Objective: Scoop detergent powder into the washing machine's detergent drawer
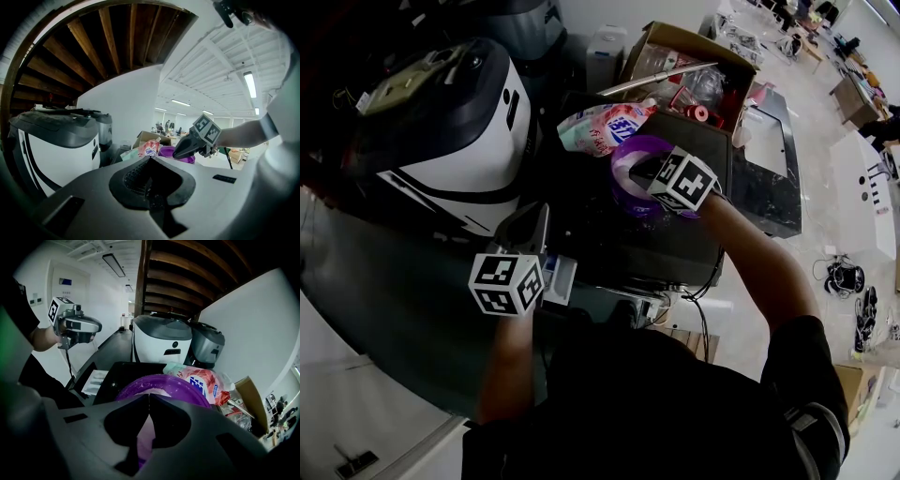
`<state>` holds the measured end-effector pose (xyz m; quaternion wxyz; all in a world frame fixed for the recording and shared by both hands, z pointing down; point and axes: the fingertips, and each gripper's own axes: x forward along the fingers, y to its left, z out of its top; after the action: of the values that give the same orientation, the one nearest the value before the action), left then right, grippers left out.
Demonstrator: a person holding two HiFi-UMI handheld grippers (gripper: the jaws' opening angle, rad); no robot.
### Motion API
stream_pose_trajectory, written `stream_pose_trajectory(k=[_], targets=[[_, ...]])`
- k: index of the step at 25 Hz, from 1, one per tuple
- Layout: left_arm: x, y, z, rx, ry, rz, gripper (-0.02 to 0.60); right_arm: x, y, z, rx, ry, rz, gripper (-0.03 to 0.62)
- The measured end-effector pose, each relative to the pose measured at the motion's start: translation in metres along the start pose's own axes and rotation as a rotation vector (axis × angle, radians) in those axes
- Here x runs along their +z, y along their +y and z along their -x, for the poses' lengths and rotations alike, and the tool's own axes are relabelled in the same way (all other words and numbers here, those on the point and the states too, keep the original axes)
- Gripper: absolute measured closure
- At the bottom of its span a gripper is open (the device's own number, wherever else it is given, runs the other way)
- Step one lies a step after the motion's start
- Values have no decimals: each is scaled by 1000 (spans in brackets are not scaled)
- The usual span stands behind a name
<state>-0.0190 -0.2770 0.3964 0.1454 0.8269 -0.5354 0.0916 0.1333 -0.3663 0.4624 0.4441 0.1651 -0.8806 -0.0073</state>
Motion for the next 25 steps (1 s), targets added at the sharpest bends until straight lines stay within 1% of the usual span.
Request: stream_pose_trajectory(k=[5, 11, 17, 25], targets=[[-1, -2, 0, -7, -3, 9, 574, -2, 6, 4, 44, 10, -48, 574], [0, -6, -1, -20, -9, 13, 574, -7, 5, 6, 72, 6, -103, 575], [0, -7, 1, -25, -12, 14, 574, -3, 4, 11, 110, -17, -200, 576], [-2, -5, 7, -30, -17, 15, 574, -1, 3, 17, 137, -44, -323, 574]])
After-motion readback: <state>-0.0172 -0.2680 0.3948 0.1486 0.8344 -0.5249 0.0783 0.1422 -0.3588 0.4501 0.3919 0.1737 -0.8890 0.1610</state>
